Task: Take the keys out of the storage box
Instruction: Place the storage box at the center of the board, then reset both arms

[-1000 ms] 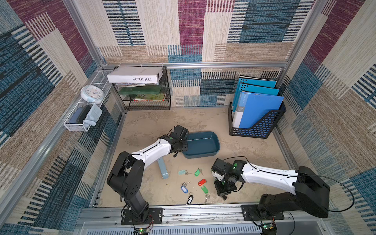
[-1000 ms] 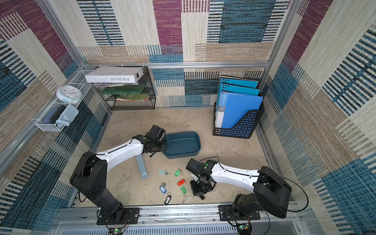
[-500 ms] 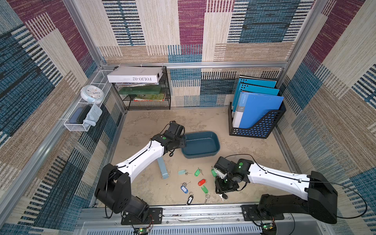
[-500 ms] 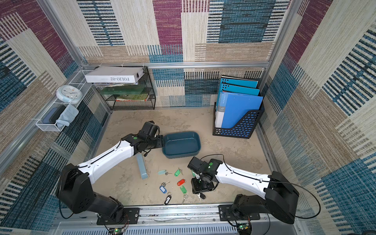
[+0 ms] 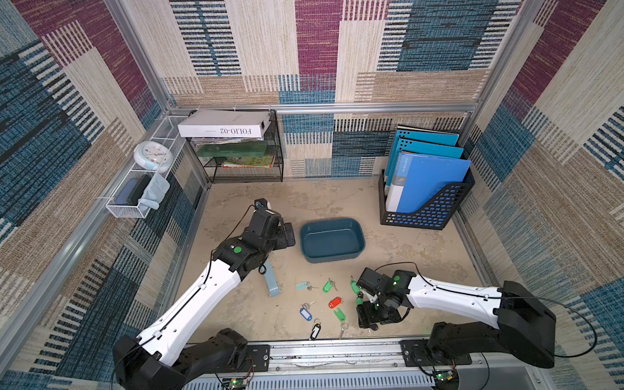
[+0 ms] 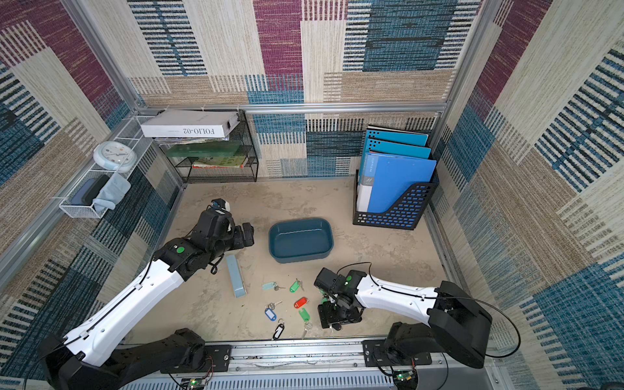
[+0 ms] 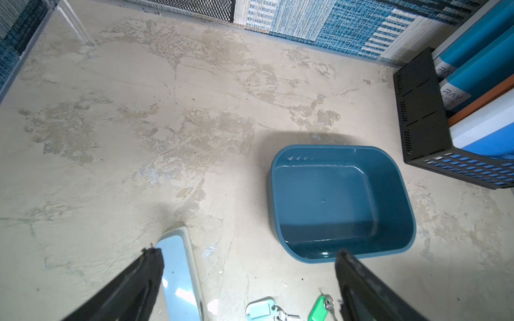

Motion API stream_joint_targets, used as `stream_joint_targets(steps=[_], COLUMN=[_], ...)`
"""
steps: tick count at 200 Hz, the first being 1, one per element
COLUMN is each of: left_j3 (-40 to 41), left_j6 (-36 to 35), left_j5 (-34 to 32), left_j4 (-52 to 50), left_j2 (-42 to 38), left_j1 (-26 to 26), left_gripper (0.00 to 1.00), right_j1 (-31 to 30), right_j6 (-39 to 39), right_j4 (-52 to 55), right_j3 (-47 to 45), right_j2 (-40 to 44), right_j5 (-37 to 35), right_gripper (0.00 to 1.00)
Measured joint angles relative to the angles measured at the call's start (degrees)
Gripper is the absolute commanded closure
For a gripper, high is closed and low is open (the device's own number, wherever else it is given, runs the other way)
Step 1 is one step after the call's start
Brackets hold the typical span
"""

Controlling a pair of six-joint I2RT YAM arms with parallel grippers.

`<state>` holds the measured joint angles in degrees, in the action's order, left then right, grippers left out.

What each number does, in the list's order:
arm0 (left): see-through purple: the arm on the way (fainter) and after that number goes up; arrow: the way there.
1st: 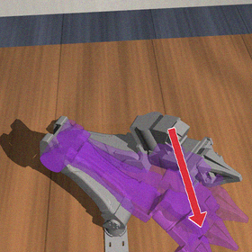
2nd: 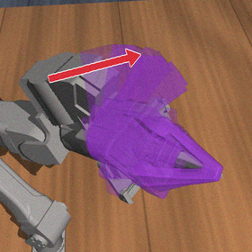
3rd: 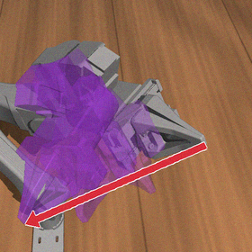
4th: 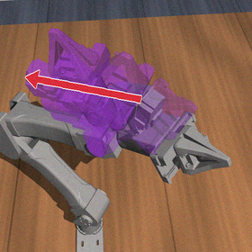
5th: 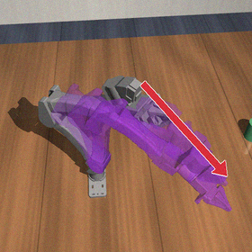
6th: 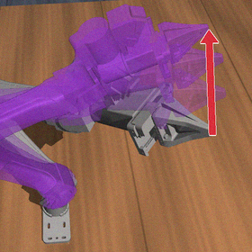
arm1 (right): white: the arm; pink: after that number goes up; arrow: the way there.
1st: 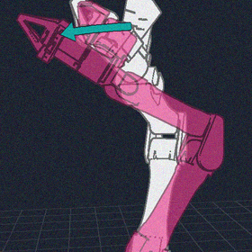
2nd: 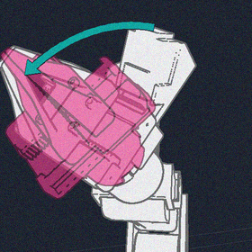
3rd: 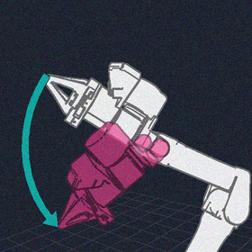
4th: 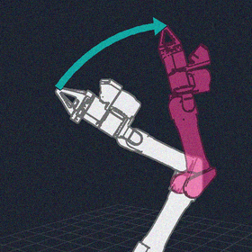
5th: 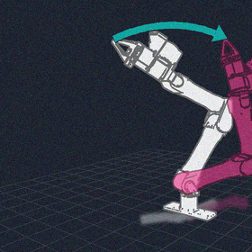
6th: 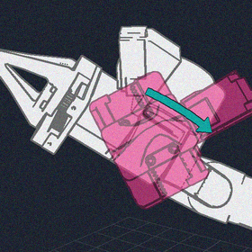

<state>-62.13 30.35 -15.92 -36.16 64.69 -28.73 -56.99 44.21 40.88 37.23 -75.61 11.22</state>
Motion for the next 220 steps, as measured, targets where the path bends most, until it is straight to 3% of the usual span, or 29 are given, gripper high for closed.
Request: stream_joint_targets(steps=[85,123,145,175,194,220], left_j3=[-0.02,-0.59,-1.42,-1.60,-0.96,2.71], left_j6=[-1.03,-1.27,-1.46,-1.40,-1.27,-5.40], left_j5=[-2.21,-2.58,-4.11,-10.80,-17.77,-26.58], left_j4=[-3.28,-4.57,-6.23,-9.68,-11.78,-11.87], left_j2=[-1.44,-1.73,-2.27,-3.80,-4.98,-5.16], left_j1=[0.55,0.76,0.79,0.83,0.83,0.83], left_gripper=[0.01,0.01,0.01,0.01,0.01,0.01], right_j1=[-1.86,-2.32,-1.95,0.04,3.69,11.72], right_j6=[4.83,5.97,5.99,4.31,0.76,-8.74], right_j4=[-6.08,-1.64,4.79,7.17,2.97,-11.43], right_j3=[-2.14,3.82,13.49,22.97,19.93,6.47], right_j2=[1.31,1.90,2.14,5.64,11.54,24.44], right_j5=[4.66,2.58,-5.05,-23.32,-35.54,-48.57], right_gripper=[0.25,0.16,0.00,0.01,0.01,0.01])
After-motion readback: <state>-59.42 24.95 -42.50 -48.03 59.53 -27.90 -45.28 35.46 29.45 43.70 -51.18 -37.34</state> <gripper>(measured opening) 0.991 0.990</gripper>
